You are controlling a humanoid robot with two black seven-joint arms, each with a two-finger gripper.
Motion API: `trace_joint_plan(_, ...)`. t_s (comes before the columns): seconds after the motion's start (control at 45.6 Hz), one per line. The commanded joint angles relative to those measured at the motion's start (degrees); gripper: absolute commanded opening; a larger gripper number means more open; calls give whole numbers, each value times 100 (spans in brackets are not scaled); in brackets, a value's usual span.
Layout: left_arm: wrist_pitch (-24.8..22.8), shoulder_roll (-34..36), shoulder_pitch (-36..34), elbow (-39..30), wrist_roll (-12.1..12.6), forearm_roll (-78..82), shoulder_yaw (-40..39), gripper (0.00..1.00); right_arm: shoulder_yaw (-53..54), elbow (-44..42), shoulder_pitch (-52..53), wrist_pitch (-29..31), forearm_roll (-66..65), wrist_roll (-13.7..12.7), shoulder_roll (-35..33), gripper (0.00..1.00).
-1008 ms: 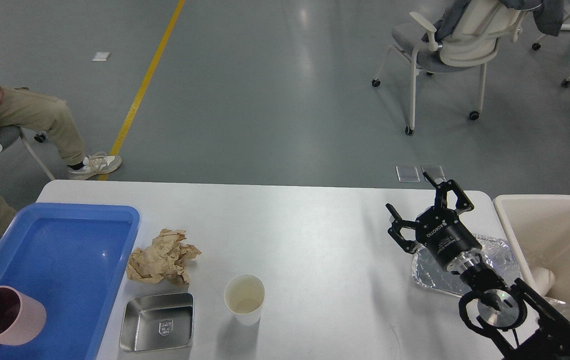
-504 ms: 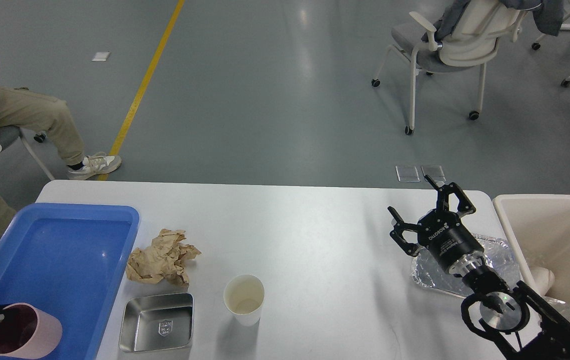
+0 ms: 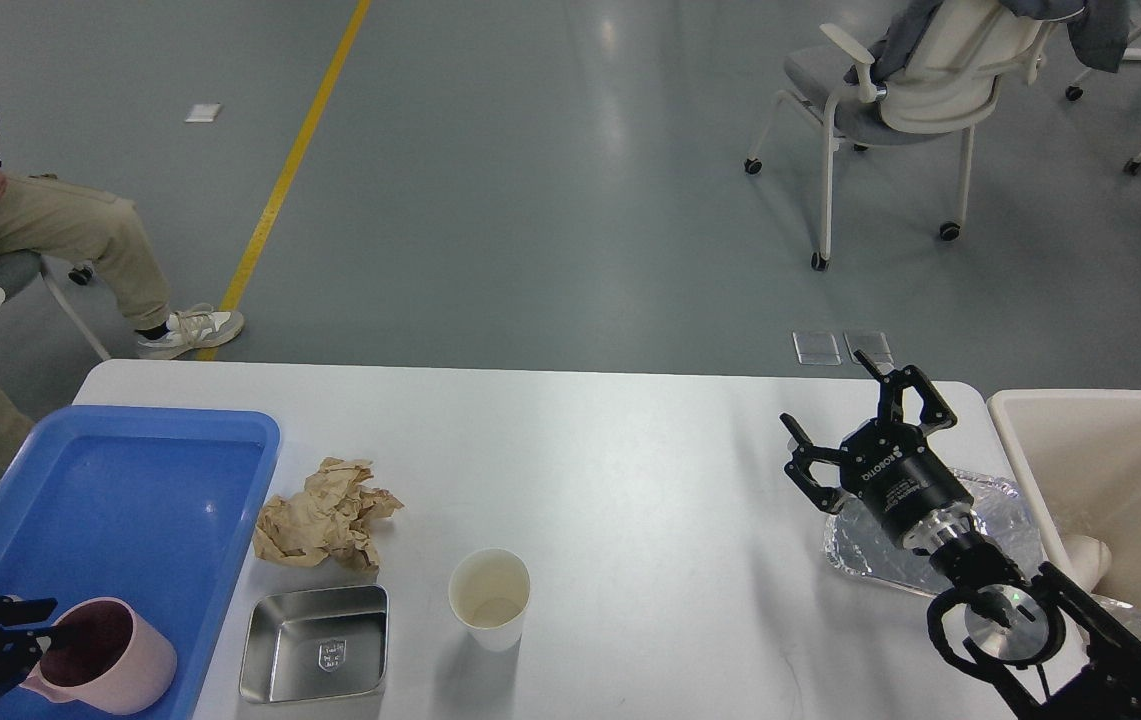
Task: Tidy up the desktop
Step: 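Lower the pink mug into the blue tray and release it, then move the left gripper toward the small metal tin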
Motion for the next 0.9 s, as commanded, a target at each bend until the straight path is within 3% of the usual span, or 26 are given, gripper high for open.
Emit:
trace_joint_plan(0.0, 83, 8, 33, -27, -59, -91, -8, 83, -9, -9, 3, 0, 0, -1, 9, 100)
trace_joint_plan(0.219, -5, 359, -116, -159, -7, -1793, -158, 88, -44, -9, -15, 0, 0, -1, 18, 100)
trace_joint_plan(0.329, -346, 430, -256, -194, 28, -3227, -202, 90, -44, -9, -23, 9, 0, -1, 0, 100)
trace_joint_plan(0.504, -1190, 316, -520, -527, 599, -4834, -483, 92, -27, -9, 12, 0, 0, -1, 0, 100)
trace_joint_plan(0.657, -1270, 149, -468, -958, 1091, -6382, -527, 95, -62, -18, 47, -9, 0, -1, 9, 100)
trace_joint_plan(0.876, -1191, 254, -406, -1837, 1197, -8071, -536, 96, -79, 0, -6, -9, 0, -1, 44, 100)
